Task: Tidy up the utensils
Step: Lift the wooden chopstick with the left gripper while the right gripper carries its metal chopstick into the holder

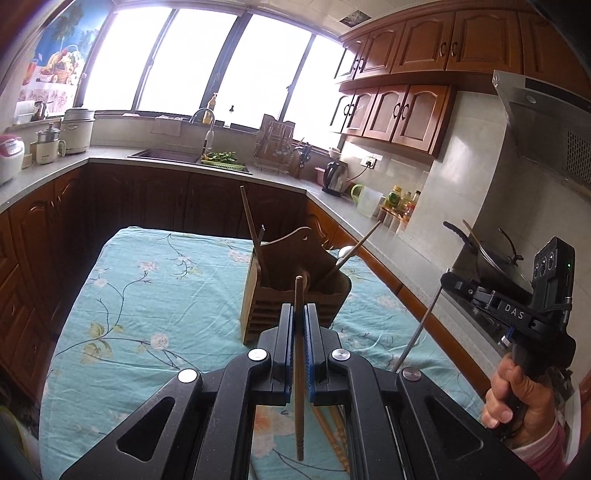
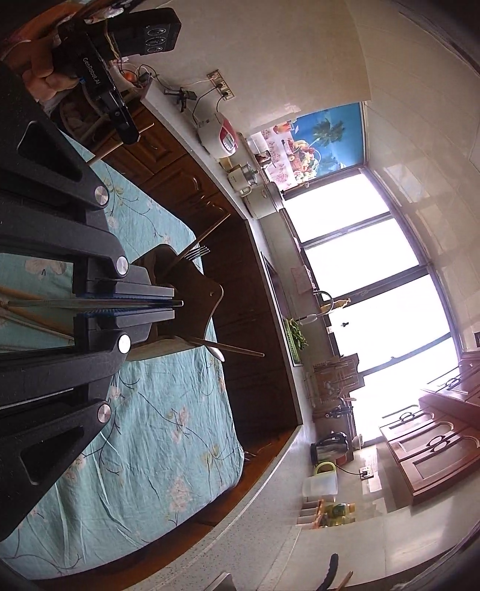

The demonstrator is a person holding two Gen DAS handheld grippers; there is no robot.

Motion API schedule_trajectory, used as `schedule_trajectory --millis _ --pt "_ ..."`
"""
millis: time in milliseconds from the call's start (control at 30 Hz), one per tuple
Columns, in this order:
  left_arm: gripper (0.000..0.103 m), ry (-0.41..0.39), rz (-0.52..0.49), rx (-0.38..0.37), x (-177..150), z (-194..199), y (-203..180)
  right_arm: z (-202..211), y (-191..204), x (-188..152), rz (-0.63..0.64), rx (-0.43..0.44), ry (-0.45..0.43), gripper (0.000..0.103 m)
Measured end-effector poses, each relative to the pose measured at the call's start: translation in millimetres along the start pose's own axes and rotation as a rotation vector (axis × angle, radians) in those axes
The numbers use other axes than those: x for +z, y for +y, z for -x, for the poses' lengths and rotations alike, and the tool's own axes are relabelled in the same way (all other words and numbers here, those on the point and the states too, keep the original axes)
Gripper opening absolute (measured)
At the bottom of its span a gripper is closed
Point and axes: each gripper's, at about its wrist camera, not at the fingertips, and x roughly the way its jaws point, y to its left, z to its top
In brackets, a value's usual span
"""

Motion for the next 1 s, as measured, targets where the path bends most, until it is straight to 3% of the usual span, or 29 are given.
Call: schedule_trajectory --millis 700,1000 --pt "0.003 -0.239 0.011 0.005 54.0 -10.9 21.2 -14.6 0.5 63.4 -0.003 -0.016 -0.188 0.004" --pt "0.003 -0.314 0.034 0.005 62.9 -41.2 32.6 -32.1 -8.6 90.9 -0.027 -0.035 -0.283 0.004"
